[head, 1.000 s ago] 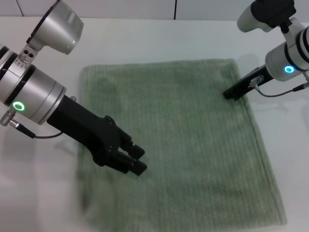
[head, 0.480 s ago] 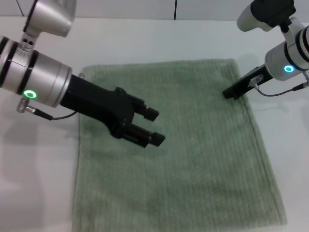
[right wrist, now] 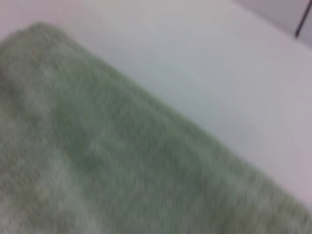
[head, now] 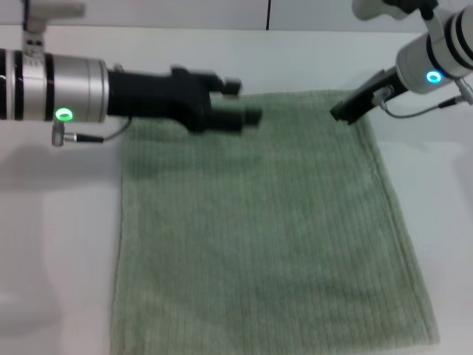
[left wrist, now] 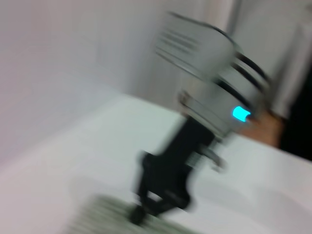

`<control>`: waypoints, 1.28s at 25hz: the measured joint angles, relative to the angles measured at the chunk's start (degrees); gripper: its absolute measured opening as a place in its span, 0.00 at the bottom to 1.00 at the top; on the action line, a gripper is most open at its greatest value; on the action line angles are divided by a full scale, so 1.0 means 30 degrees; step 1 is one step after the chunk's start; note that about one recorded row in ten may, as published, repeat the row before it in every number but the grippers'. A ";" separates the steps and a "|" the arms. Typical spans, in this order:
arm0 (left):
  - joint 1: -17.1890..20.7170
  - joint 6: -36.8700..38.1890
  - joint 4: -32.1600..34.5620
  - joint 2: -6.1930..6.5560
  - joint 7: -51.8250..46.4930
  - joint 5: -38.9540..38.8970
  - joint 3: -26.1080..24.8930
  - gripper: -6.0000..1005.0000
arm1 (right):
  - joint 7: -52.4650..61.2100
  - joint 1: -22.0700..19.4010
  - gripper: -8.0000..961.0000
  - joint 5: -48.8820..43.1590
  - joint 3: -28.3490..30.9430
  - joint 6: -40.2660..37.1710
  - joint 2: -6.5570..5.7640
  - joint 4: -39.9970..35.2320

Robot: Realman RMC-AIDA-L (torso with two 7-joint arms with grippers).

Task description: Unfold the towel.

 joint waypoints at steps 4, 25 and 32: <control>0.0185 -0.2921 -0.1317 0.0047 0.0326 -0.1887 -0.1137 0.71 | -0.0805 -0.0154 0.01 0.0074 0.0032 -0.0614 0.0467 -0.1522; 0.0022 -0.7944 -0.9447 -0.0036 1.2079 -1.5291 -0.5802 0.71 | -0.6249 -0.2603 0.01 1.4463 -1.1630 -2.2556 0.1447 -0.0968; -0.0034 -0.7929 -0.9631 -0.0121 1.3836 -1.5882 -0.5821 0.71 | 0.0952 -0.4332 0.01 1.5746 -1.9426 -3.2731 0.1423 -0.0640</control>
